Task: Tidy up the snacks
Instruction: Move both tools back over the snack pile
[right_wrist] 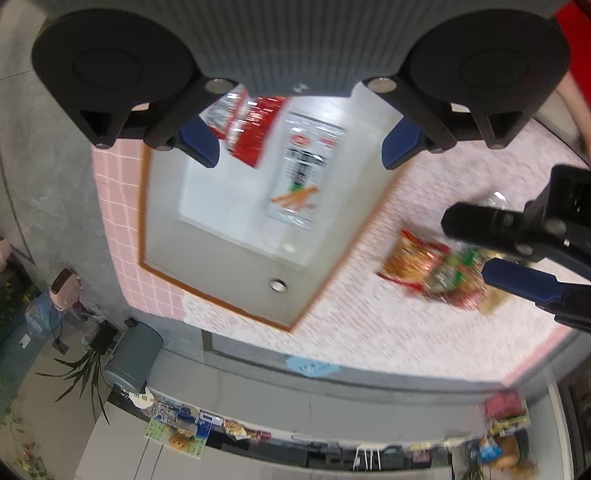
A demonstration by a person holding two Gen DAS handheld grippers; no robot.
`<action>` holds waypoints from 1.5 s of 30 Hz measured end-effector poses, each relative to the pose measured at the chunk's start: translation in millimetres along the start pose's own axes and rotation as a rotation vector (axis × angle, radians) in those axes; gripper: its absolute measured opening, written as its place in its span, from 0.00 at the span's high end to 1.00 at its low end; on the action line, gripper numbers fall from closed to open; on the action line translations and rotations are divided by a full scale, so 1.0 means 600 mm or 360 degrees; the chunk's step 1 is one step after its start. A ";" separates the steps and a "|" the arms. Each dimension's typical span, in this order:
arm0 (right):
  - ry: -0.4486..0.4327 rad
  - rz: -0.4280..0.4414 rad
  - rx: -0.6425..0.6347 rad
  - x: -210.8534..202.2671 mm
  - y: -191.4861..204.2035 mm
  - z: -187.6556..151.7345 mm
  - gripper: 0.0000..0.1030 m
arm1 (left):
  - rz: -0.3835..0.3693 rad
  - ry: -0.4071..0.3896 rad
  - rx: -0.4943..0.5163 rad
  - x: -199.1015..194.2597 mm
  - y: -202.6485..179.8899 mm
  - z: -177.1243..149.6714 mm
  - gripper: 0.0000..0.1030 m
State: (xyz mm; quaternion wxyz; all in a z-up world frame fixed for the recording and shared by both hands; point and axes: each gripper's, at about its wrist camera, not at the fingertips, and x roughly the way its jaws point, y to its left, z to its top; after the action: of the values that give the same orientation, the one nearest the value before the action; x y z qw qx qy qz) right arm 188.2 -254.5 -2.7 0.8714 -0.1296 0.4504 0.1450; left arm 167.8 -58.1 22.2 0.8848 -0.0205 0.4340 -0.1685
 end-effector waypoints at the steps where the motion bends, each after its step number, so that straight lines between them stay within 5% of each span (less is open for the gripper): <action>1: -0.0021 0.0033 0.0026 -0.004 0.009 0.002 0.10 | 0.0026 -0.0032 0.0006 -0.010 0.005 -0.003 0.27; 8: -0.0142 0.0261 0.0168 -0.009 0.075 0.021 0.10 | 0.0151 -0.0142 -0.0018 -0.052 0.063 -0.023 0.27; 16: -0.0245 0.0346 0.0281 0.040 0.152 0.034 0.10 | 0.0095 -0.0184 -0.0182 -0.046 0.164 -0.057 0.27; 33: -0.0071 0.0245 0.0379 0.214 0.245 0.060 0.09 | 0.0148 -0.0190 -0.0497 0.015 0.344 -0.127 0.27; 45: -0.0036 0.0208 0.0410 0.286 0.255 0.056 0.09 | 0.0298 -0.0091 -0.0503 0.075 0.397 -0.164 0.23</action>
State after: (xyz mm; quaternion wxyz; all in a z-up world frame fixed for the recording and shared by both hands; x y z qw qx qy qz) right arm 251.6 -77.4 -139.3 0.8745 0.0146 0.4630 0.1439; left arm 183.6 162.9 -116.9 0.8943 -0.1236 0.4299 -0.0145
